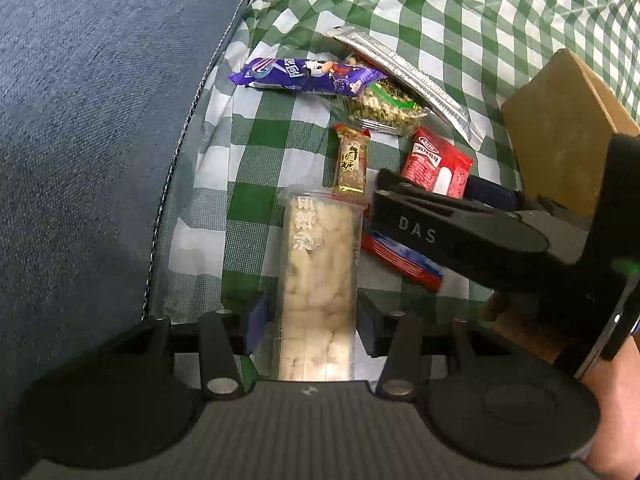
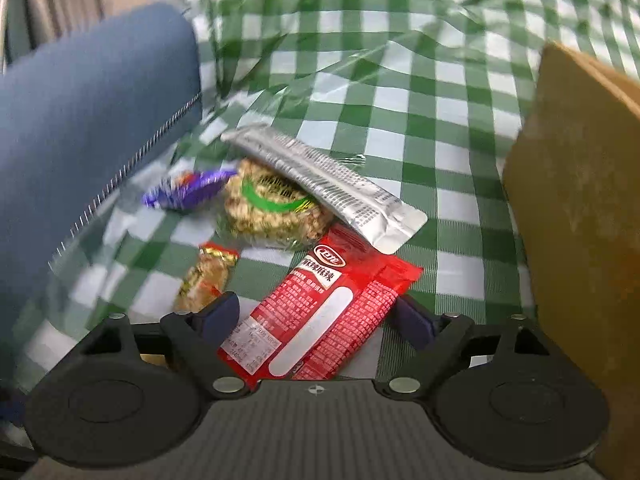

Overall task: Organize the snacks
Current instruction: 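Grasp the red-and-white wrapper with the right tool while the left tool grasps the clear cracker pack, then lift the red wrapper with the right tool while the left tool lifts the cracker pack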

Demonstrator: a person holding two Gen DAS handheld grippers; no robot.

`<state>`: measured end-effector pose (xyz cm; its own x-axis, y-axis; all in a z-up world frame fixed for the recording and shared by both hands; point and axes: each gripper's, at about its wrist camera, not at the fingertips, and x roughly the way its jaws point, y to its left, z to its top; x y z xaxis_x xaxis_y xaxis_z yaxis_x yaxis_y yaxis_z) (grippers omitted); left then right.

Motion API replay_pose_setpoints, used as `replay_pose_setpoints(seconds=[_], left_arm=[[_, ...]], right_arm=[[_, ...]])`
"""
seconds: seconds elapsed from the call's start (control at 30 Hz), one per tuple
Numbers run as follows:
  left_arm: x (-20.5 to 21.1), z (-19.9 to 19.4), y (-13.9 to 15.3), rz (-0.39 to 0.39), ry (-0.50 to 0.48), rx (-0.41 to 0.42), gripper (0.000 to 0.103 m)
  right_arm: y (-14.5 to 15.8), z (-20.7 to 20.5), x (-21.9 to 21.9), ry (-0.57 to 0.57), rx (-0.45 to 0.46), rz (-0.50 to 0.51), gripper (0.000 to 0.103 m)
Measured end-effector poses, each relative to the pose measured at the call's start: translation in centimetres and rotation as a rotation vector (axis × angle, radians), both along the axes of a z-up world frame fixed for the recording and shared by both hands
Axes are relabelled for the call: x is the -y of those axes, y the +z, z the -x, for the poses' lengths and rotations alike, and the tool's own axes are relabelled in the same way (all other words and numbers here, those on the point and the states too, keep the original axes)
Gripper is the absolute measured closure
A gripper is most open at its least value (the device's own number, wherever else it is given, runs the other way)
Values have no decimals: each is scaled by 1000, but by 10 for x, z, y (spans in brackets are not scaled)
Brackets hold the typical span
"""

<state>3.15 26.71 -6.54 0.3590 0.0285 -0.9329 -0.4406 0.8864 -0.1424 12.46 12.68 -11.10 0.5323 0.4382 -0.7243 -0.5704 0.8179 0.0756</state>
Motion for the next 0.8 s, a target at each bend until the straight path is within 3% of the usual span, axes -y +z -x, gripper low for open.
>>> replay_pose_setpoints(seconds=[0.13, 0.33, 0.4, 0.43, 0.67, 0.8], left_arm=[[-1, 0, 0, -3, -2, -3, 50], [1, 1, 0, -19, -11, -8, 50], [3, 2, 1, -30, -26, -4, 56], [3, 2, 1, -31, -36, 0, 62], [10, 6, 4, -37, -47, 11, 63], [22, 9, 10, -63, -57, 29, 63]], right_arm=[[5, 2, 10, -17, 44, 23, 51], [13, 11, 37, 10, 47, 41, 55], [22, 21, 52, 20, 41, 30, 55], [27, 29, 57, 34, 38, 26, 55], [56, 101, 91, 237, -55, -30, 55], [59, 126, 114, 247, -76, -41, 54]])
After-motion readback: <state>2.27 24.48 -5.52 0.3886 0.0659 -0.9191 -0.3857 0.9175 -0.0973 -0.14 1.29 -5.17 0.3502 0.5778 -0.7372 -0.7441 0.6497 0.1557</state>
